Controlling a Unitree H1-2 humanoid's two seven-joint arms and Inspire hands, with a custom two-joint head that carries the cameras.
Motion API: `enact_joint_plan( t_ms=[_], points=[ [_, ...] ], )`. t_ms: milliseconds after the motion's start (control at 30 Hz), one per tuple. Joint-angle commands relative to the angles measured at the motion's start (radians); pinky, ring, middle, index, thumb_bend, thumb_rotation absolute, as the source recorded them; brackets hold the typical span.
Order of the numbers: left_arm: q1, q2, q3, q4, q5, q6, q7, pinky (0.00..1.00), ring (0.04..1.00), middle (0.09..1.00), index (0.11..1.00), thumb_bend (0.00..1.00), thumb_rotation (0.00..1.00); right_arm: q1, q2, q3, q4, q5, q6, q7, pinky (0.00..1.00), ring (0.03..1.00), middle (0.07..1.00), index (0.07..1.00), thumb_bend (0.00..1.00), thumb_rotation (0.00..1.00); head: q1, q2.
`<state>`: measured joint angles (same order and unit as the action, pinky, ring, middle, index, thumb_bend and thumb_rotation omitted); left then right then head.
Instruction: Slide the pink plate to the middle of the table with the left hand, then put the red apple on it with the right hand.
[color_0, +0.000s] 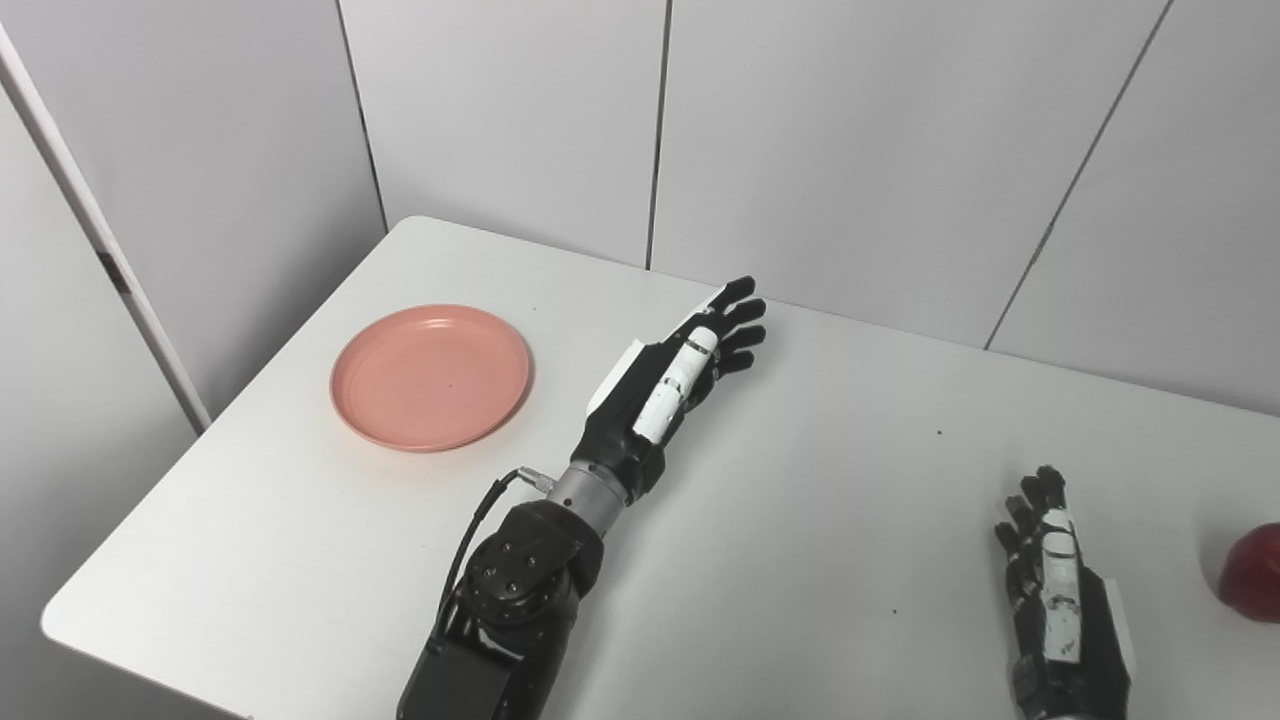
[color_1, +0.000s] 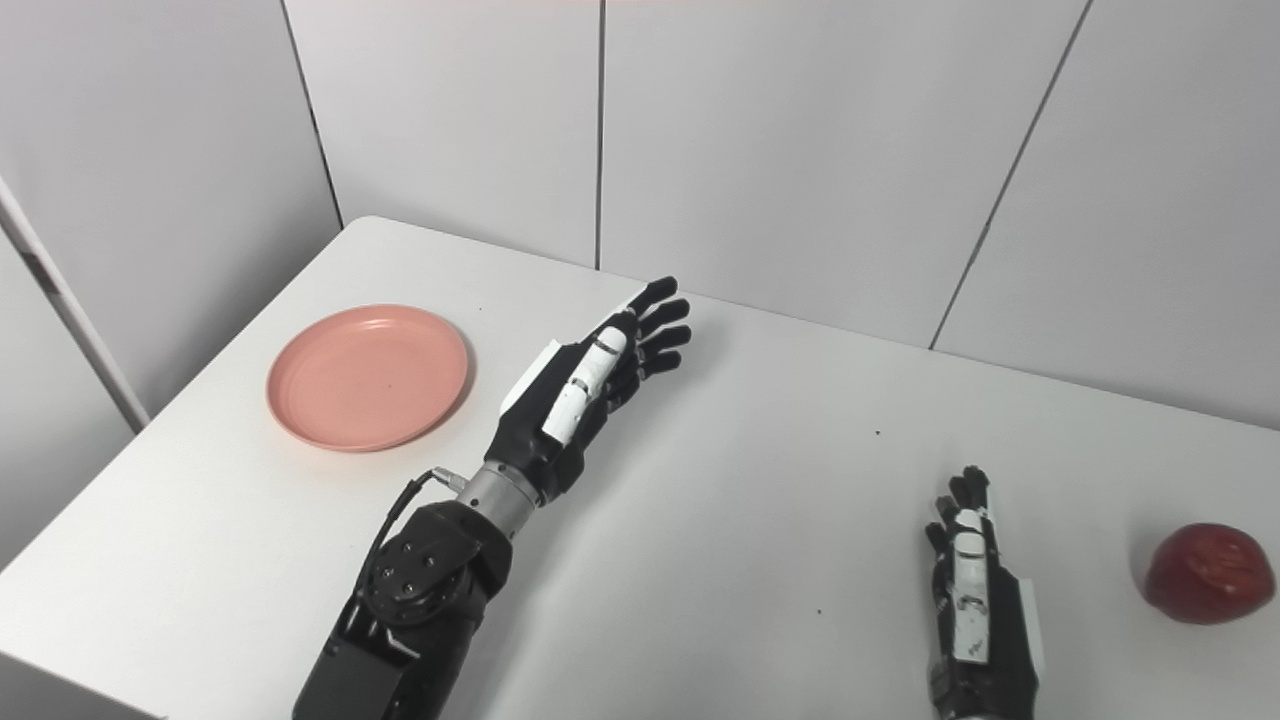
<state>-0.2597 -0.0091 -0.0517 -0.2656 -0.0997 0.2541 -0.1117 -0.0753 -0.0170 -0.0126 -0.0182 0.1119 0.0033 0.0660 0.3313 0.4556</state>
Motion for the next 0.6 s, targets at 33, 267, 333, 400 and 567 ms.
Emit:
enact_joint_plan(
  t_ms=[33, 267, 333, 400, 567],
  points=[
    [-0.054, 0.024, 0.021, -0.041, -0.008, -0.011, 0.0, 0.9, 0.908, 0.925, 0.91, 0.43, 1.0, -0.003, -0.009, -0.007, -0.01, -0.002, -0.035, 0.003, 1.0, 1.0, 1.0, 1.0, 0.18, 1.0, 0.004, -0.001],
    [-0.096, 0.062, 0.087, -0.057, -0.009, 0.016, 0.03, 0.89, 0.902, 0.917, 0.901, 0.45, 1.0, -0.002, -0.013, -0.008, -0.017, -0.001, -0.023, 0.006, 1.0, 1.0, 1.0, 1.0, 0.17, 1.0, 0.013, -0.001],
    [-0.106, 0.077, 0.106, -0.062, -0.012, 0.024, 0.033, 0.9, 0.91, 0.923, 0.905, 0.44, 1.0, -0.003, -0.016, -0.008, -0.014, -0.002, -0.028, 0.008, 1.0, 1.0, 1.0, 1.0, 0.17, 1.0, 0.014, -0.002],
    [-0.116, 0.092, 0.124, -0.062, -0.014, 0.025, 0.038, 0.9, 0.915, 0.928, 0.908, 0.43, 1.0, -0.004, -0.018, -0.008, -0.011, -0.003, -0.032, 0.009, 1.0, 1.0, 1.0, 1.0, 0.17, 1.0, 0.016, -0.003],
    [-0.138, 0.123, 0.176, -0.045, -0.034, 0.016, 0.046, 0.89, 0.911, 0.923, 0.902, 0.42, 1.0, -0.006, -0.02, -0.008, -0.008, -0.003, -0.039, 0.011, 1.0, 1.0, 1.0, 1.0, 0.16, 1.0, 0.02, -0.004]
  ],
)
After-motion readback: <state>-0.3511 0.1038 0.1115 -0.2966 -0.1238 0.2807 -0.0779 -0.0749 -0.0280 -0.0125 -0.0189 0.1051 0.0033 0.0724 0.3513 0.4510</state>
